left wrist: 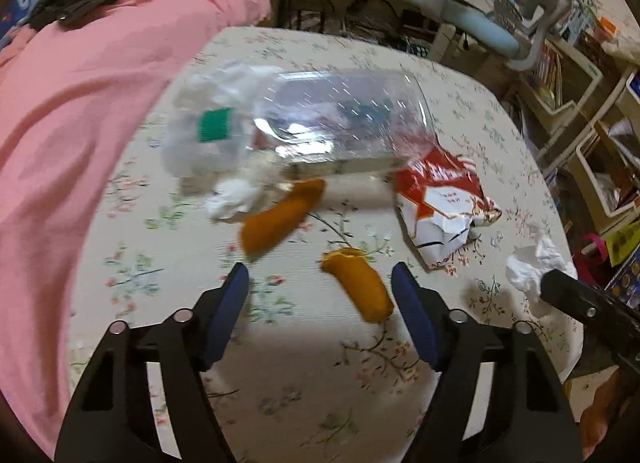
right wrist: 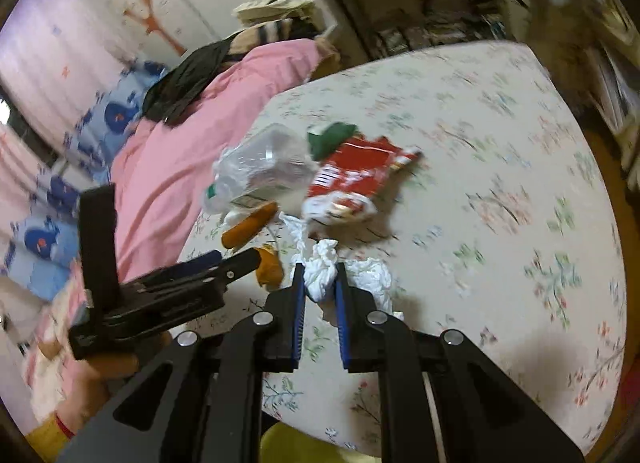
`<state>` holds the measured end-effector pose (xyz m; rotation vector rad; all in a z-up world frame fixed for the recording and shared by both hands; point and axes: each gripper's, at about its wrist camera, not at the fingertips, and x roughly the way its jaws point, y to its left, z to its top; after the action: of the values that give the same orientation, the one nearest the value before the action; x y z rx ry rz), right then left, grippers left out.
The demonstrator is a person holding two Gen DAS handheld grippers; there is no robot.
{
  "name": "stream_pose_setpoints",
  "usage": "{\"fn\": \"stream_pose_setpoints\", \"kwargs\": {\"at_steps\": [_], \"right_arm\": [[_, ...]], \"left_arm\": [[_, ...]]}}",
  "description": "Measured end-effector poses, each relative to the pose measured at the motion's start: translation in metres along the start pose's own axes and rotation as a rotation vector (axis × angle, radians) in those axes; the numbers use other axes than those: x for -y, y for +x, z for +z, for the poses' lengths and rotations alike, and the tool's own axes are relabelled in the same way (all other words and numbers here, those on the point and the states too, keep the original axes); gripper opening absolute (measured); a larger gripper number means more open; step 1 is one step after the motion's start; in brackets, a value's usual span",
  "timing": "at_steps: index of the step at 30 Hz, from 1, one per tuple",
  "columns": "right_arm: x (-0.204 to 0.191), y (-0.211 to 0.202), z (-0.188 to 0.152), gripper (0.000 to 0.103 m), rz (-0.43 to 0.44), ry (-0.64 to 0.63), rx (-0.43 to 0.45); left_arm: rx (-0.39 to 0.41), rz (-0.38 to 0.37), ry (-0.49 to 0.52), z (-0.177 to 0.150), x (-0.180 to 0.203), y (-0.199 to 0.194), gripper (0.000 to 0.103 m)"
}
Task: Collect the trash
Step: 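Grasp the orange wrapper with the left gripper while the right gripper grasps white tissue, then carry the orange wrapper and tissue to the yellow bin with both grippers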
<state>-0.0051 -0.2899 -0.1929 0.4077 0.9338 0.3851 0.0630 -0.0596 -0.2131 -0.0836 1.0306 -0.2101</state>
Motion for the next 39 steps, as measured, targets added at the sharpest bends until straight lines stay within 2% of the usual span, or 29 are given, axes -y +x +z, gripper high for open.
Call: {"fn": "stream_pose_setpoints", "kwargs": {"at_steps": [4, 8, 10, 12, 13, 19, 27, 33, 39], "right_arm": [[0.004, 0.003, -0.001, 0.015, -0.010, 0.012, -0.009], [0.002, 0.006, -0.006, 0.015, -0.011, -0.006, -0.019], [-0.003, 0.006, -0.009, 0.015, -0.021, -0.034, -0.022], [-0.012, 0.009, -0.013, 0.015, -0.046, -0.080, -0.025], [-0.015, 0.010, -0.015, 0.015, -0.056, -0.099, -0.026], [-0.036, 0.007, -0.021, 0.016, -0.065, -0.195, 0.008], [-0.042, -0.001, -0.031, 0.017, -0.030, -0.200, 0.041], [-0.050, -0.011, -0.051, 0.017, -0.004, -0.197, 0.054], [-0.056, -0.018, -0.083, 0.017, 0.028, -0.172, 0.028]], "left_arm": [[0.001, 0.013, 0.032, -0.002, 0.011, 0.005, 0.064], [-0.002, 0.029, 0.046, -0.002, 0.013, 0.014, 0.056], [0.007, 0.029, 0.064, -0.002, 0.015, 0.014, 0.043], [0.006, -0.007, 0.061, -0.002, 0.014, 0.013, 0.021], [0.007, -0.015, 0.062, -0.003, 0.013, 0.011, 0.020], [0.039, -0.030, 0.034, -0.012, 0.002, -0.010, 0.018], [0.087, -0.054, -0.009, -0.024, -0.009, -0.043, 0.018], [0.083, -0.068, -0.023, -0.051, -0.016, -0.064, 0.018], [0.075, -0.068, -0.001, -0.083, -0.015, -0.081, 0.018]]}}
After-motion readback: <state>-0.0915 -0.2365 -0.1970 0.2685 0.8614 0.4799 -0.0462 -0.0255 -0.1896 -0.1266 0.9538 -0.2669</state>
